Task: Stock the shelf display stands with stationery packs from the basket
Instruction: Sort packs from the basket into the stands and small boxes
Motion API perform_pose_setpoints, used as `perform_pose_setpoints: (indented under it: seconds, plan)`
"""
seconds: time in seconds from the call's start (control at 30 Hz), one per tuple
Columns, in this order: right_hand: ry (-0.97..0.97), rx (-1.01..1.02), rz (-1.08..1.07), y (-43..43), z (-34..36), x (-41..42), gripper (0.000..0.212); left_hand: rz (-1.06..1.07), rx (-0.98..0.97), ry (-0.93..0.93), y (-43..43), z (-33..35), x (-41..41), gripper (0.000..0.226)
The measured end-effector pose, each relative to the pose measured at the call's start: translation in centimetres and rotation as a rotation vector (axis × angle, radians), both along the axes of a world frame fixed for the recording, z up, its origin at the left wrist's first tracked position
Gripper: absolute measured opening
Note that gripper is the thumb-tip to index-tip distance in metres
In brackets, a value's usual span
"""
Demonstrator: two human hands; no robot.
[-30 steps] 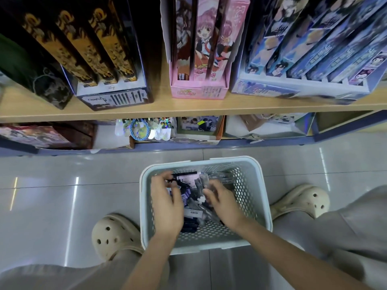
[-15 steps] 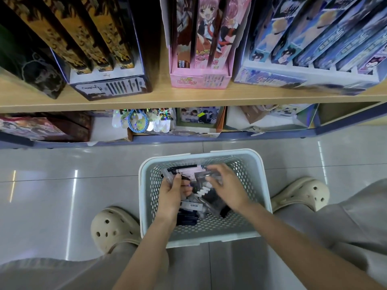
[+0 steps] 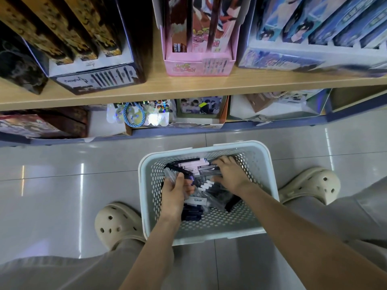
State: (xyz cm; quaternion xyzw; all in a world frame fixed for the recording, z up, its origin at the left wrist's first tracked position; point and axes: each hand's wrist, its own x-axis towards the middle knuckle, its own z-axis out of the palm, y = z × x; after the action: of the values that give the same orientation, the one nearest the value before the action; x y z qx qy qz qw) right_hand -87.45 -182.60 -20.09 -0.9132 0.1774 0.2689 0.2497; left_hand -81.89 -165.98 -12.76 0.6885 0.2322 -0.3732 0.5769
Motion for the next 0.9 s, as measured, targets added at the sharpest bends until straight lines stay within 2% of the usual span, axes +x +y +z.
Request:
perform_pose_setpoints:
  seconds: [0.17, 0.33, 0.53, 0.67, 0.77, 0.9]
  plan:
    - [0.052, -0.138, 0.207, 0.5, -0.1, 0.9, 0.055, 0.0, 0.021, -0.001, 0.0, -0.2, -0.2, 0.021]
    - [0.07, -0.163, 0.256, 0.1, -0.4, 1.4, 0.054, 0.061, 0.012, 0.025, 0.0, 0.1, -0.3, 0.015]
    - [0.049, -0.083, 0.103, -0.2, -0.4, 0.2, 0.055, -0.089, 0.146, -0.013, 0.1, 0.7, -0.6, 0.022]
    - [0.047, 0.049, -0.1, 0.0, 1.0, -1.1, 0.056, -0.095, 0.135, 0.0, 0.5, 1.1, -0.8, 0.027]
    - [0.029, 0.232, -0.297, 0.6, 2.8, -1.8, 0.034, -0.123, 0.095, -0.011, 0.7, 1.5, -1.1, 0.029]
    - [0.014, 0.458, -0.367, 1.3, 7.0, -2.2, 0.019, -0.111, 0.014, 0.007, 0.3, 3.2, -1.5, 0.018]
